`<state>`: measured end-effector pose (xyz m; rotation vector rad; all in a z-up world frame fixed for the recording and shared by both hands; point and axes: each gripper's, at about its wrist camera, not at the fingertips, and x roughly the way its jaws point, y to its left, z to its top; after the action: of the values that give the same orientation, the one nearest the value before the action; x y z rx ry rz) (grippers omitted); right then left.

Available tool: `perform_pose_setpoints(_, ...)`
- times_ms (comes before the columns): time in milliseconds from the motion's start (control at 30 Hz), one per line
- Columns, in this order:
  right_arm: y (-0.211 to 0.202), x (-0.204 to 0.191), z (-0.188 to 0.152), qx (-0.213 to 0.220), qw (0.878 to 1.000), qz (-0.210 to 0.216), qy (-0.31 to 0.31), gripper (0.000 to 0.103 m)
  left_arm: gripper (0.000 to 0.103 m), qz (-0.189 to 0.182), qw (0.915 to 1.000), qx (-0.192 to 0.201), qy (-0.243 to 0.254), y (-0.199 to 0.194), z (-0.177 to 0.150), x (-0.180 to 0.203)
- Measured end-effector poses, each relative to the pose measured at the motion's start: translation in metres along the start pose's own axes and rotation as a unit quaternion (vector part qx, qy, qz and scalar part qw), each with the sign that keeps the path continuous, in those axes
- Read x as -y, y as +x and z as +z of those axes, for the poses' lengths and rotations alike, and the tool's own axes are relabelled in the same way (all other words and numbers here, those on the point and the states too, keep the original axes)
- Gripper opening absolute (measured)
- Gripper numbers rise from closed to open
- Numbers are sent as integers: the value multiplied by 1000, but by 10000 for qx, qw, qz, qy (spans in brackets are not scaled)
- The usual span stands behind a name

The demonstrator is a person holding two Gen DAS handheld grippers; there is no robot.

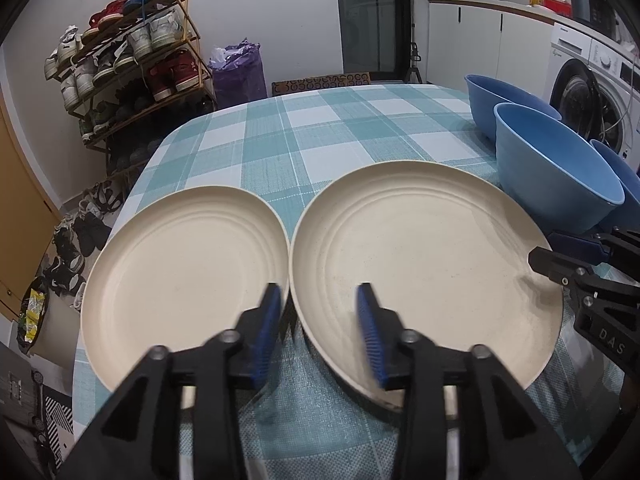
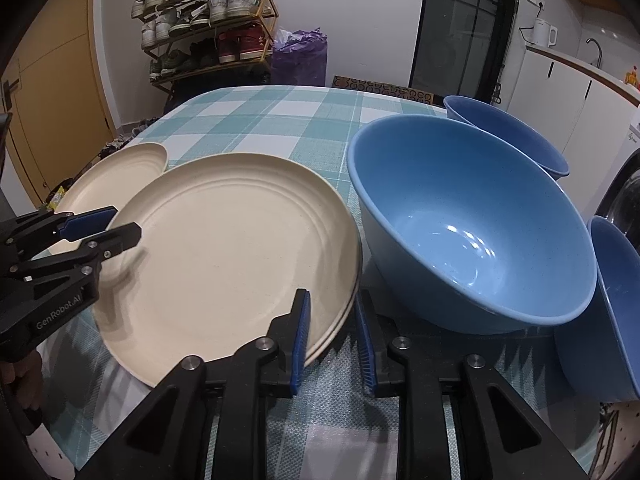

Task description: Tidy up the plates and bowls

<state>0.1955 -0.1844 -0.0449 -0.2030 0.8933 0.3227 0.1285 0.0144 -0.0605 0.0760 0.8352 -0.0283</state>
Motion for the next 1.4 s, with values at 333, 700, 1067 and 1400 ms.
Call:
perform_pose_setpoints(333, -12, -9, 0, 210, 9994, 244, -91, 69, 52, -123, 9996, 123, -228, -17, -1, -9)
perform_pose_setpoints(700, -30, -20, 10, 611, 9964, 414, -406, 90, 86, -22, 9984, 378, -418, -37, 1, -20)
perform_pose_setpoints(1067, -34, -33, 21, 735, 9926, 731, -634, 98, 103, 197, 9959, 525, -712, -50, 0, -38)
perform_pose_setpoints(1400, -38, -39, 33, 794, 9902, 857, -766, 98, 103, 360, 9936, 593, -893, -57, -4, -49)
